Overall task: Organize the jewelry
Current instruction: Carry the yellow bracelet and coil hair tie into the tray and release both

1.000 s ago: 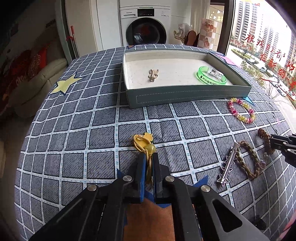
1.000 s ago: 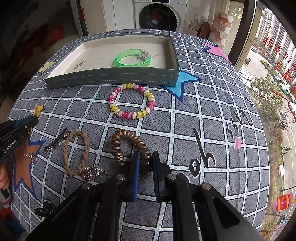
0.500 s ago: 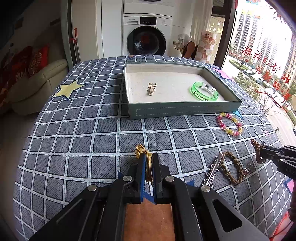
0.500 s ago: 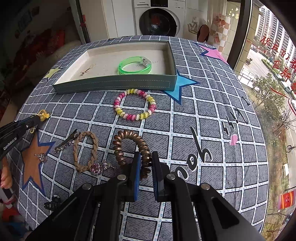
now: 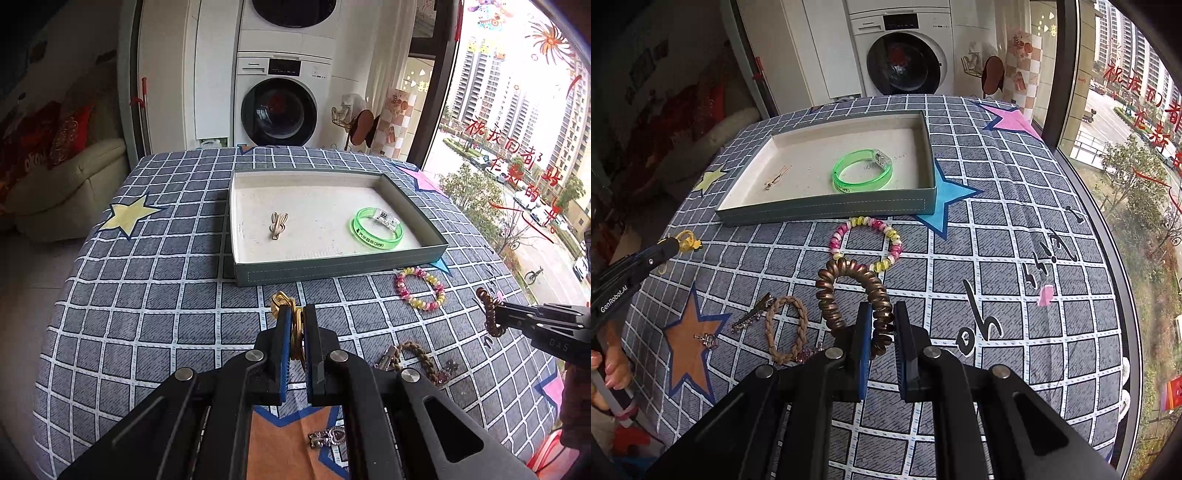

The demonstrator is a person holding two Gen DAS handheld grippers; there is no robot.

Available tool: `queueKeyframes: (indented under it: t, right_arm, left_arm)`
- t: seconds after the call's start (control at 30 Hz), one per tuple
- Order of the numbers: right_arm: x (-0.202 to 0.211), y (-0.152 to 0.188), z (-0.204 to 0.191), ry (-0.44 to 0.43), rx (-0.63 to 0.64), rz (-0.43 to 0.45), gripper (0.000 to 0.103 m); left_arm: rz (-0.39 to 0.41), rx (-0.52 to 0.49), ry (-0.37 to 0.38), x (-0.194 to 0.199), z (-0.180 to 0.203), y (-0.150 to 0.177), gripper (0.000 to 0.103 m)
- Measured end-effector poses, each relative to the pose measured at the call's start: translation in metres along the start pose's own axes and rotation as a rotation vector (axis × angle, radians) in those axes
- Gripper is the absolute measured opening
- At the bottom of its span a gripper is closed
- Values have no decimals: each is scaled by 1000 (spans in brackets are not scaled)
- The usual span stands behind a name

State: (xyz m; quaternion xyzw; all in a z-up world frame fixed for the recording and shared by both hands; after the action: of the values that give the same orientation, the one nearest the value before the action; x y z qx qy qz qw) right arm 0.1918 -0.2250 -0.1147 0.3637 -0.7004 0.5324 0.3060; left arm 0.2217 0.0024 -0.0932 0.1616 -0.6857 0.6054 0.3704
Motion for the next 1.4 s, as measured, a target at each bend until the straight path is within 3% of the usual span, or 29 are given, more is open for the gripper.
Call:
queueKeyframes:
  t: [0.27,0.67,0.87,1.07,1.4]
  right_arm:
    - [3,-29,0,-32,-31,18,13]
    - [-11,-113,-11,-80,-64,63,13]
    - [-43,-156,-16,-79,-66,68,13]
    - [-84,-184,-23,-67,-59,58,13]
    - [-149,-199,-19,-5,-63,16,13]
  left_arm:
    - [16,-14,15,-4,8,-22,18]
    - [45,-38,6,-29,7,-72,18]
    - [37,-6,4,-64,-5,-98,18]
    - [-16,8,-24,-112,-16,-104,18]
    - [-92,-6,-69,-169,-25,-99,18]
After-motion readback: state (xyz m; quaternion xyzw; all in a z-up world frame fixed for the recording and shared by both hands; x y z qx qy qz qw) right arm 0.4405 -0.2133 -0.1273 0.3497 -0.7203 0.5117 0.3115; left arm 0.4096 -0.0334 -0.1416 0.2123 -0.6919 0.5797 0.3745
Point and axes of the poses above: each gripper's, at about its wrist camera, not at the fingertips, and x roughly against the way its jaws point, z to its right, y to its underside, the point moved 10 cm from there along -x, roughly the way its jaws point, and after that the axes turned 10 degrees about -x, right-handed, at the moved point
